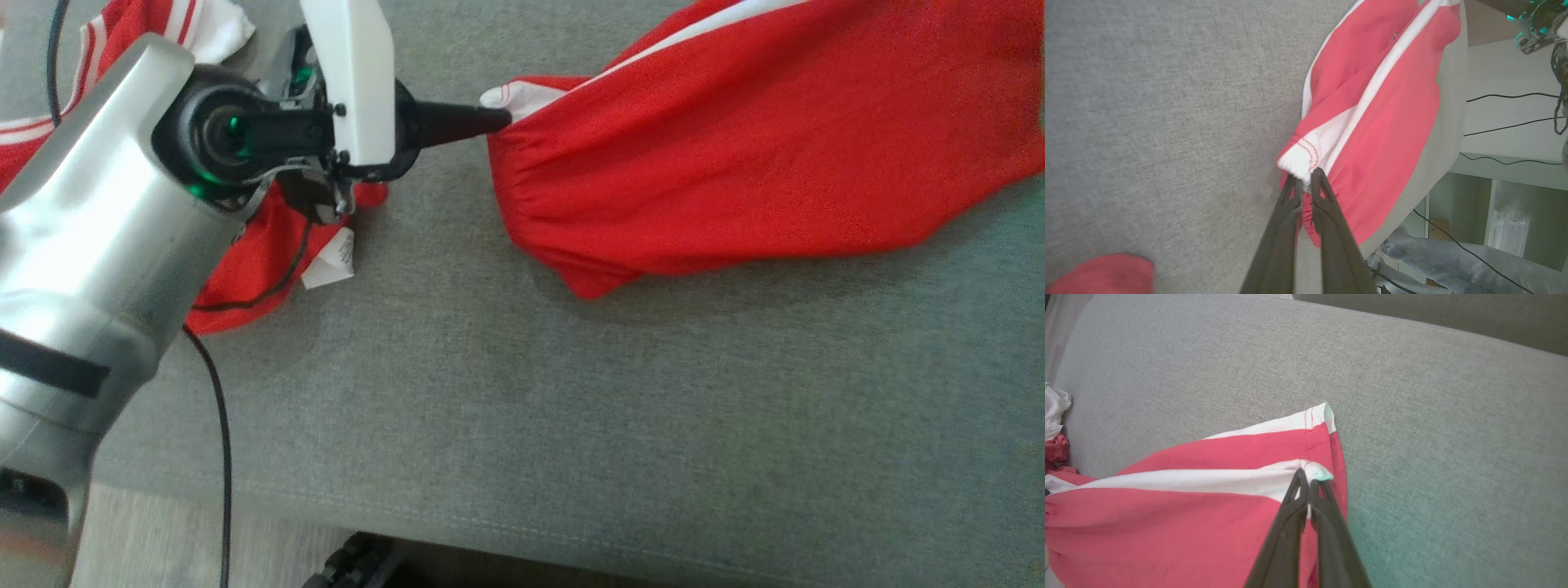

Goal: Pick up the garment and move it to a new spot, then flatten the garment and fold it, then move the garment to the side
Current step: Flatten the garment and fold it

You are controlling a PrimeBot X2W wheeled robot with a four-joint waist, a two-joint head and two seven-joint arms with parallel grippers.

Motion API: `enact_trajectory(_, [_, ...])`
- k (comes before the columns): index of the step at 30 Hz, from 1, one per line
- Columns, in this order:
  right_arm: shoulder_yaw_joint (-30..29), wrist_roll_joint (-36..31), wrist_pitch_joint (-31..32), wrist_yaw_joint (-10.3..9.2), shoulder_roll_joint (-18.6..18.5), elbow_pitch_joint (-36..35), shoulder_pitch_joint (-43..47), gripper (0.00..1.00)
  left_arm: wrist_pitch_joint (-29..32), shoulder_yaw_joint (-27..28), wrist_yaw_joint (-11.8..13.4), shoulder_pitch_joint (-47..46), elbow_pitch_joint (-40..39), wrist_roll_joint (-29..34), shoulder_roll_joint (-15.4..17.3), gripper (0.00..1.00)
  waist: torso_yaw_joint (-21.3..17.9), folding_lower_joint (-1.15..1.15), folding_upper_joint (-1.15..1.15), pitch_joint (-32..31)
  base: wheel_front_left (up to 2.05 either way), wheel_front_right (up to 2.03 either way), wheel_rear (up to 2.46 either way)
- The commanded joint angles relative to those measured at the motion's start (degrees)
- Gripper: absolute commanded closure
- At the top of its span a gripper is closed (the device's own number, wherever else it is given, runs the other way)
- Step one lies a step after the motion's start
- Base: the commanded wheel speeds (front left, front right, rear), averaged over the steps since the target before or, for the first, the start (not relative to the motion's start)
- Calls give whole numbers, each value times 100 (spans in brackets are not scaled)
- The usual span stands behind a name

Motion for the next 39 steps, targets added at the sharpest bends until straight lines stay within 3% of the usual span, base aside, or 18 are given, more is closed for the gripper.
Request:
enact_trajectory(1, [-101, -55, 0, -4, -25, -13, -129, 100, -58, 291, -40, -301, -62, 78, 196, 100, 131, -2, 0, 135, 0, 0, 0])
enact_trajectory(11, [-93, -209, -328, -4, 173, 190, -275, 98, -150, 246, -206, -377, 286, 133, -39, 100, 221, -2, 0, 293, 0, 0, 0])
enact_trajectory(12, [-98, -193, -365, -4, 191, 206, -258, 72, -150, 243, -221, -383, 321, 136, -51, 100, 216, -2, 0, 291, 0, 0, 0])
enact_trajectory(13, [-96, -182, -397, -4, 210, 220, -236, 29, -151, 240, -236, -387, 359, 139, -57, 83, 205, -2, 0, 281, 0, 0, 0])
enact_trajectory(14, [-103, -180, -469, -4, 234, 228, -220, 0, -159, 240, -249, -388, 400, 145, -59, 33, 191, -2, 0, 264, 0, 0, 0])
enact_trajectory(15, [-114, -173, -558, -4, 262, 217, -199, 0, -171, 235, -247, -392, 449, 165, -54, 0, 177, -2, 0, 243, 0, 0, 0])
enact_trajectory(21, [-171, -71, -1276, -4, 381, 30, 99, 0, -260, 176, -300, -400, 647, 383, 145, 0, 43, -2, 0, -104, 0, 0, 0])
enact_trajectory(26, [-197, -320, -2694, -4, 337, -448, 404, 0, -923, 258, -398, -366, 545, 806, 426, 0, -67, -2, 0, -453, 0, 0, 0])
enact_trajectory(28, [-225, -494, -3480, -4, 315, -502, 542, 0, -1540, 321, -416, -335, 472, 1160, 532, 0, -105, -2, 0, -580, 0, 0, 0])
enact_trajectory(32, [-235, -619, -4633, -4, 397, -258, 919, 0, -3101, 484, -140, -105, 353, 1924, 573, 0, -162, -2, 0, -796, 0, 0, 0])
enact_trajectory(35, [-203, -629, -5087, -4, 489, 212, 1213, 0, -4271, 524, 172, 226, 98, 2501, 535, 0, -147, -2, 0, -916, 0, 0, 0])
enact_trajectory(36, [-203, -629, -5087, -4, 489, 212, 1213, 0, -4271, 524, 172, 226, 98, 2501, 535, 0, -147, -2, 0, -916, 0, 0, 0])
enact_trajectory(39, [-156, -597, -5336, -4, 613, 691, 1491, 0, -5320, 512, 592, 680, -272, 3011, 429, 0, -61, -2, 0, -1009, 0, 0, 0])
